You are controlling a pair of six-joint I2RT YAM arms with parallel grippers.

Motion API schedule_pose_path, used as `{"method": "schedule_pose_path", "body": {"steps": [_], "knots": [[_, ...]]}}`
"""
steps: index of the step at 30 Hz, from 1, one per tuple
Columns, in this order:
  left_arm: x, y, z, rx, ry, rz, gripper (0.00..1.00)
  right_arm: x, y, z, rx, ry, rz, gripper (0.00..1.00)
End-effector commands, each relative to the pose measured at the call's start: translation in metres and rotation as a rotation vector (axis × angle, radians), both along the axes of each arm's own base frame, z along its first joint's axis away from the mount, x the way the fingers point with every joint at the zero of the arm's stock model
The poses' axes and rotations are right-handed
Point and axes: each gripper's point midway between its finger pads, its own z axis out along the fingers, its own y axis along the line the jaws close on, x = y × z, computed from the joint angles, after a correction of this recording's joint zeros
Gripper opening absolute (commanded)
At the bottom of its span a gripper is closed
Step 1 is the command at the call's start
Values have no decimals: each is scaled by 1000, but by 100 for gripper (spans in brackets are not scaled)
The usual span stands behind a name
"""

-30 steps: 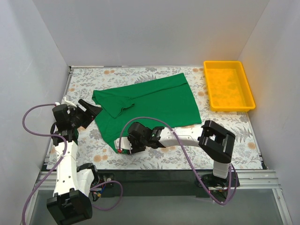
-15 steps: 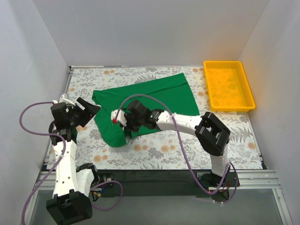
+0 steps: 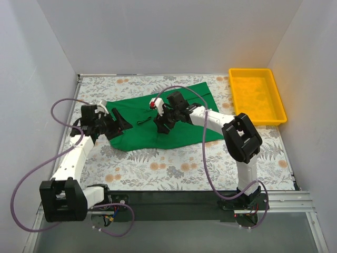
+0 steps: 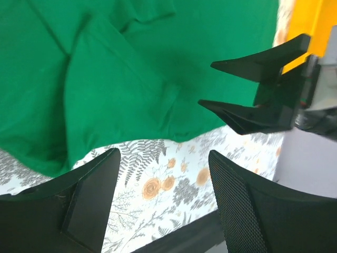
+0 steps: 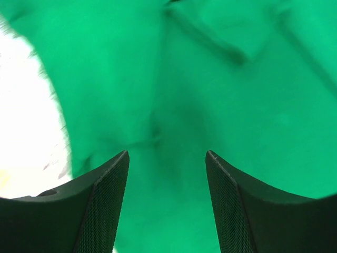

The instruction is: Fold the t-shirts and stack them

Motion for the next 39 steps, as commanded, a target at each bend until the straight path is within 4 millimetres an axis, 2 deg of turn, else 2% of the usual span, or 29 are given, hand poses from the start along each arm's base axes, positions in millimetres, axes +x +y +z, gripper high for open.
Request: {"method": "schedule_pose_path", "body": {"steps": [1,2,3,4,5,6,9,12,13,15,22,28,32,35,39], "knots": [[4,-23,-8,145,28,-130,66,-11,-20,47,115,-9,124,67],[16,-15,-9,222,29,-97,66,-15,-24,61,159,-4,149,67],[21,-14,-24,260,77,-103,65,-14,-30,64,175,4,148,67],[27,-12,-29,301,89,-101,64,-10,-44,60,175,21,123,67],[39,-5,-27,352,75,-88,63,-11,-50,69,195,21,123,67],[48,-2,-39,381,108,-94,59,-10,-61,71,200,22,106,67],[72,3,-56,451,131,-135,53,-13,-76,74,215,28,101,67],[87,-1,-74,474,153,-228,42,-13,-97,77,223,18,73,67],[90,-1,-78,481,162,-248,39,-9,-105,81,229,6,55,67],[93,-5,-87,487,165,-323,34,-11,-115,77,232,22,41,67],[92,-3,-103,522,172,-411,37,-5,-140,75,282,62,-3,67],[105,5,-105,578,161,-399,39,-7,-145,73,301,77,-6,67],[114,-2,-112,549,169,-425,38,-7,-147,71,303,83,-8,67],[114,-5,-120,530,189,-441,37,-6,-149,72,305,82,-14,67],[115,-5,-120,527,190,-442,34,-4,-152,70,308,88,-20,67]]}}
